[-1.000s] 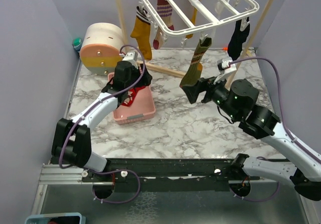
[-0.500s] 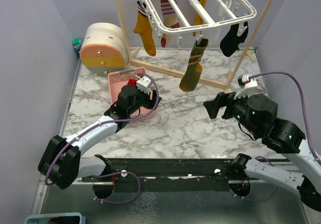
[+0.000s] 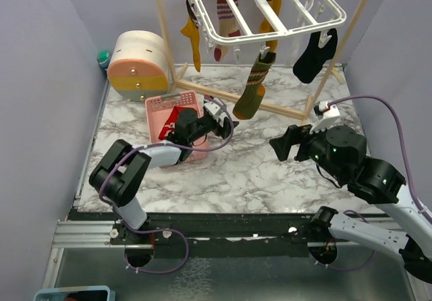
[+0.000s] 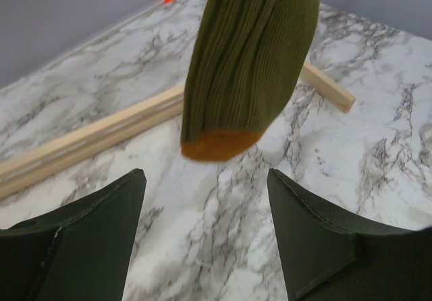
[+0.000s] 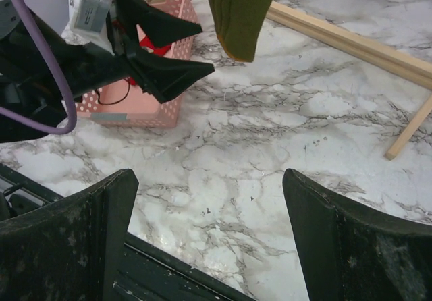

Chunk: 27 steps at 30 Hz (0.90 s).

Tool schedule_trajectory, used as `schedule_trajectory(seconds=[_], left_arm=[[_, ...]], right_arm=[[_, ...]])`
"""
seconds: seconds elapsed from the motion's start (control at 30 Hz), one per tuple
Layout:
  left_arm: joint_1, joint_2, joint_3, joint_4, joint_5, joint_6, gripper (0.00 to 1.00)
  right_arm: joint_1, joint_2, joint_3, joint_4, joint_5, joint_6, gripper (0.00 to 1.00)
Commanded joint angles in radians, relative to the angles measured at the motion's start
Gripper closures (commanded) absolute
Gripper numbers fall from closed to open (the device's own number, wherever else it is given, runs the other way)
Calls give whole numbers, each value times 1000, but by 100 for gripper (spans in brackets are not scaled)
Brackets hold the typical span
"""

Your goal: Remove the socks clipped to the hanger

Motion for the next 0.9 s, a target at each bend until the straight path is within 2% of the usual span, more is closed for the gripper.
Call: schedule_trajectory(seconds=[0.0, 0.13, 0.27, 0.3, 0.43, 0.47, 0.5, 0.63, 0.77, 0.87], left_arm=[[-11, 95, 101, 194, 92, 60, 25], [-8, 179, 176, 225, 122, 113, 25], [-2, 256, 256, 247, 216, 68, 26], [2, 276, 280, 246, 249, 51, 31], [15, 331, 342, 245, 348, -35, 87], [16, 338, 350, 245, 369, -48, 97], [18, 341, 355, 246, 389, -58, 100], [18, 304, 324, 243, 428, -74, 100], [17, 233, 250, 230, 408, -80, 100], [17, 203, 198, 229, 387, -83, 100]], right_arm=[[5, -16, -29, 17, -22, -6, 4], [5, -32, -60, 21, -19, 1, 4], [6, -43, -73, 3, -8, 14, 4], [6, -47, -75, -3, 0, 15, 4], [5, -69, -83, -21, 27, 19, 4], [5, -74, -87, -24, 35, 20, 4], [4, -79, -90, -28, 43, 23, 4], [4, -93, -103, -14, 94, 13, 4], [5, -49, -80, 134, 191, -76, 2], [4, 76, -30, 278, 217, -174, 0]])
